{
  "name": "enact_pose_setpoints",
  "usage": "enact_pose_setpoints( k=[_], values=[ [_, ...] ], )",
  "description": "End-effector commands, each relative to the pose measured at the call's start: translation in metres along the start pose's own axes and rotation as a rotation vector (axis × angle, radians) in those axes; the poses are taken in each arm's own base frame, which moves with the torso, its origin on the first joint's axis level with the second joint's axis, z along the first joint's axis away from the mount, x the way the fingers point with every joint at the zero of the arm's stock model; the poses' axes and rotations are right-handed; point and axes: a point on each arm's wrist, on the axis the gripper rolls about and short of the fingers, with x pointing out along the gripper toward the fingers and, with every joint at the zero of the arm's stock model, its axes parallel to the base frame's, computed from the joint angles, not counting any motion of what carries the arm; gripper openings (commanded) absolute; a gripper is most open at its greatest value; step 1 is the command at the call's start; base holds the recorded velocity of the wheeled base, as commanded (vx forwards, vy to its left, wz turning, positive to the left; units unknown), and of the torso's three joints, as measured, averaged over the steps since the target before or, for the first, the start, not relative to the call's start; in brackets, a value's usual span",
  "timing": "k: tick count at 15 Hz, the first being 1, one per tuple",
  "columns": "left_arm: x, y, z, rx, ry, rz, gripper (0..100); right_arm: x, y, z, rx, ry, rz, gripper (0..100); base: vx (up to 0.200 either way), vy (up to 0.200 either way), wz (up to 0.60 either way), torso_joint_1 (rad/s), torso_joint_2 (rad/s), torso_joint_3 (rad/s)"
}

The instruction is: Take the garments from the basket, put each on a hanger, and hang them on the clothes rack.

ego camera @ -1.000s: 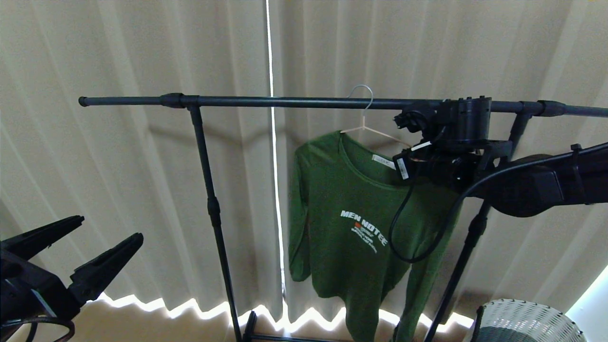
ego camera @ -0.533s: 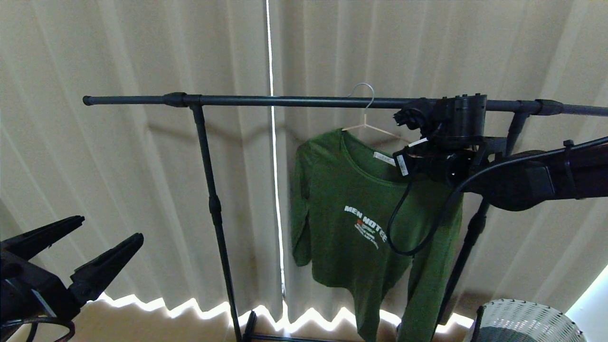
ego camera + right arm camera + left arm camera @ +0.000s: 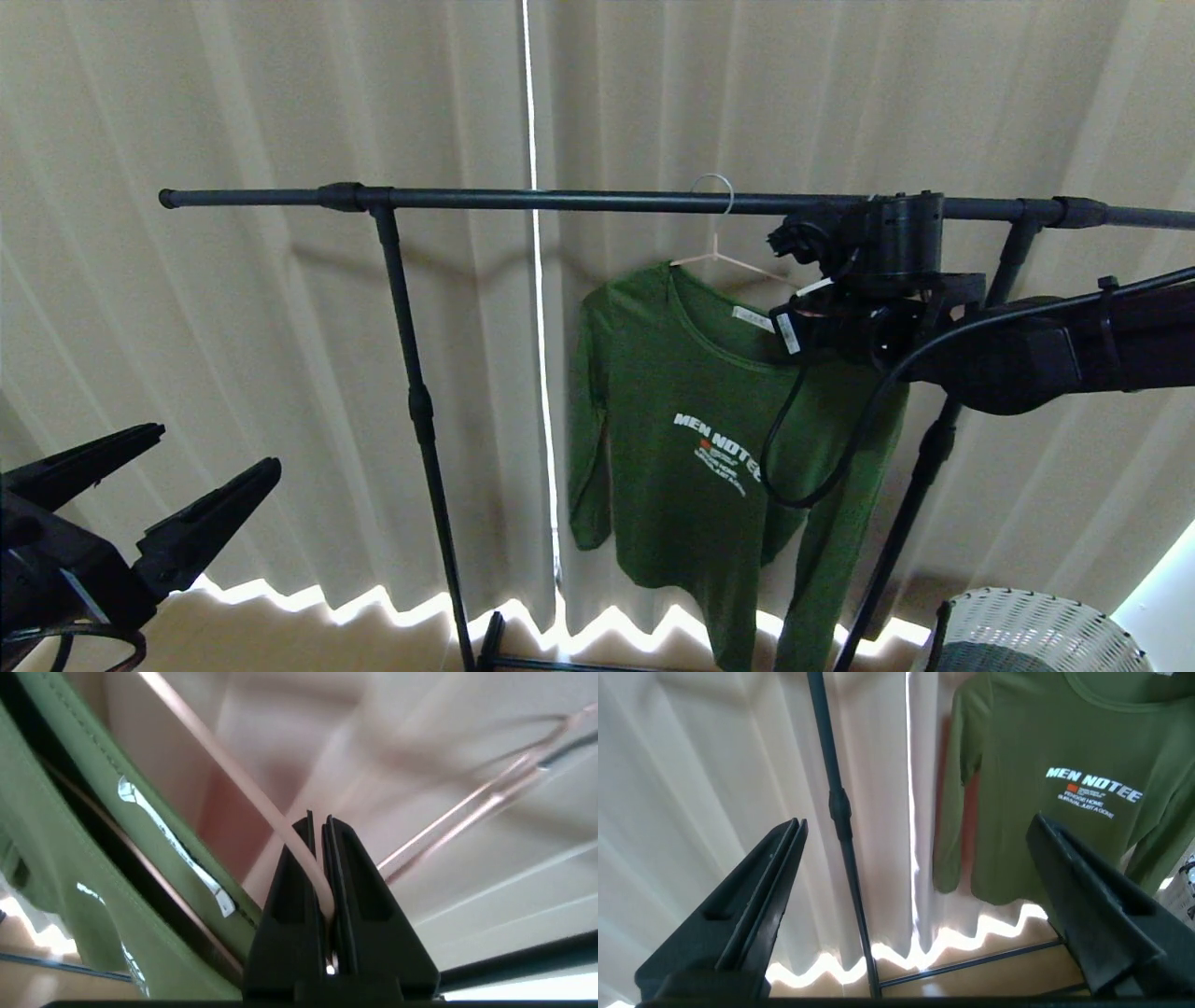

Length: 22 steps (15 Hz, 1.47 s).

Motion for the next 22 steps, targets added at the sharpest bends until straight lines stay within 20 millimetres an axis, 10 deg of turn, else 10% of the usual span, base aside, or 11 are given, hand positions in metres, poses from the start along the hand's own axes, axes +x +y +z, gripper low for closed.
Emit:
enact_pose_setpoints(
  k=[1, 8, 9, 22],
  values=[
    [0.0, 0.0, 0.0, 0.0, -0.001, 0.0, 100, -0.002, 0.005, -0.001, -0.008, 0.001, 0.013, 0, 0.0, 0.0, 0.0, 0.0, 0.0, 0.0],
    [0.0, 0.0, 0.0, 0.0, -0.001, 0.002, 100, -0.006, 0.008, 0.0, -0.03, 0.016, 0.031, 0, 0.0, 0.0, 0.0, 0.0, 0.0, 0.0],
    [0.0, 0.0, 0.0, -0.002, -0.001, 0.002, 100, -0.006, 0.008, 0.0, -0.029, 0.015, 0.03, 100, 0.0, 0.0, 0.0, 0.0, 0.0, 0.0],
    [0.0, 0.0, 0.0, -0.002, -0.001, 0.002, 100, -0.021, 0.006, 0.007, 0.12, -0.055, 0.254, 100, 0.0, 0.0, 0.0, 0.0, 0.0, 0.0]
  ],
)
